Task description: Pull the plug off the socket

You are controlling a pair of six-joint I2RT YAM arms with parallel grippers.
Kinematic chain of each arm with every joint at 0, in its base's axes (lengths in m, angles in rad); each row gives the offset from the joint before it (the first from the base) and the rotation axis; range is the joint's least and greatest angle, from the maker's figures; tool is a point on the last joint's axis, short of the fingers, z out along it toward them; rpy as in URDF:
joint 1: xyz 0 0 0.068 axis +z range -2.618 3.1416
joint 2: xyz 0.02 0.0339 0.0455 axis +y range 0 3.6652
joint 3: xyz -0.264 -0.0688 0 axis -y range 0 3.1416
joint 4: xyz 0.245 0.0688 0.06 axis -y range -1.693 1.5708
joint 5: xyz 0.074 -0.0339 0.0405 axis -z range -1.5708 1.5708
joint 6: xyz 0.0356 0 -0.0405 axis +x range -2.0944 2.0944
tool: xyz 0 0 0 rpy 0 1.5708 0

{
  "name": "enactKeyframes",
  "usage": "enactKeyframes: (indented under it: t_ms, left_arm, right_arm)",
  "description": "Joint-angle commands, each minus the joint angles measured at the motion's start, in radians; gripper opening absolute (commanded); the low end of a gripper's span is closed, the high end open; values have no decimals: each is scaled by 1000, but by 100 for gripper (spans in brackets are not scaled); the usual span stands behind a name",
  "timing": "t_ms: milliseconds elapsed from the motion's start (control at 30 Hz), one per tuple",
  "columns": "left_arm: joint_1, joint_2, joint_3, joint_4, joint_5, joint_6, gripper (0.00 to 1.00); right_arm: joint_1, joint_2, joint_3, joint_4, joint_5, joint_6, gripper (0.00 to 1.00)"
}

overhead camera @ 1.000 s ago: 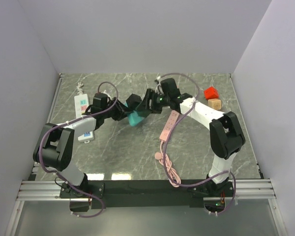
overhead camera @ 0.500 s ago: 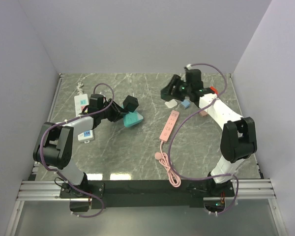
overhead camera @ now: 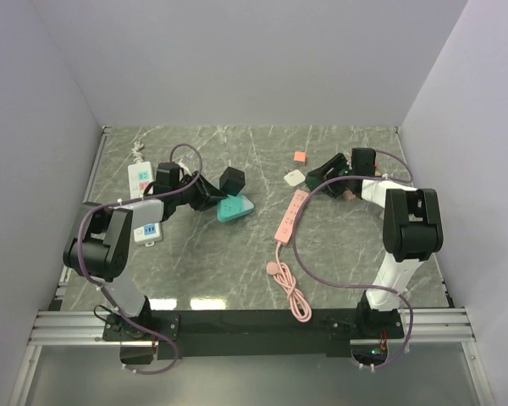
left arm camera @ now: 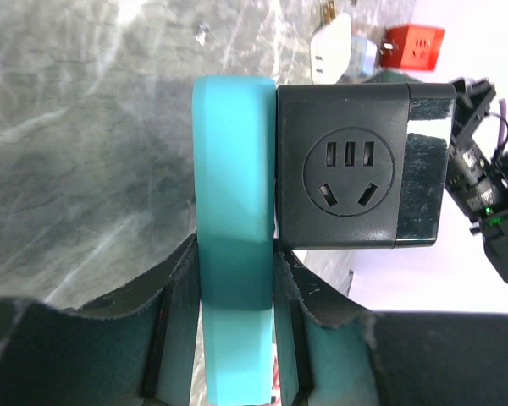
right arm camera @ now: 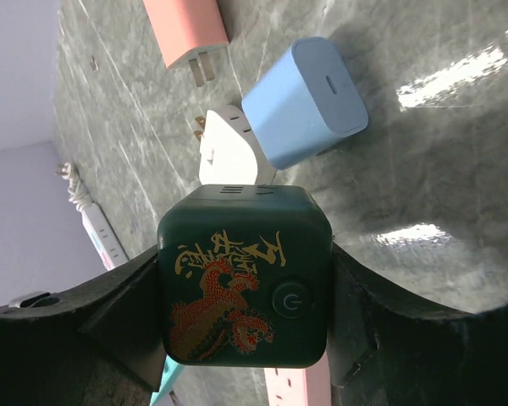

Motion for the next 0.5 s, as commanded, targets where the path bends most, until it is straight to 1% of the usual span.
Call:
enactKeyframes:
  t_ms: [0, 33, 100, 133, 167, 233, 267, 333, 367, 400, 433, 467]
  left_arm:
    - [-11, 45, 10, -43, 55, 74, 1]
    - [-12, 48, 11, -41, 60, 72, 1]
    - [-19, 57, 19, -45, 68, 78, 1]
    - [-19, 57, 20, -45, 72, 80, 1]
    - [-25, 64, 26, -46, 78, 89, 1]
    - [-31, 73, 37, -67, 81, 98, 1]
    - [-37, 79, 42, -68, 81, 101, 1]
    - [-40, 82, 45, -63, 83, 100, 1]
    - [-42, 80, 43, -61, 81, 94, 1]
    - [-43, 80, 42, -57, 78, 94, 1]
    - [-42, 77, 43, -58, 78, 91, 0]
    - [-42, 71, 46, -63, 72, 94, 1]
  right_arm:
    - [-12, 6, 5, 71, 9, 30, 0]
    - [-21, 7, 1, 66, 22, 30, 1]
    - [-35, 12, 1, 48, 51, 33, 34]
    - [-39, 12, 7, 36, 55, 29, 34]
    - [-44, 13, 11, 10, 62, 26, 46]
    - [-53, 4, 31, -19, 100, 10, 58]
    - [-56, 4, 38, -36, 101, 3, 63]
    - [-64, 3, 56, -47, 117, -5, 67]
    - [-67, 4, 74, -84, 120, -14, 80]
    - [-68, 9, 85, -98, 120, -17, 87]
    - [-70, 12, 117, -114, 115, -35, 91]
    - [-70, 12, 136, -177, 123, -48, 92]
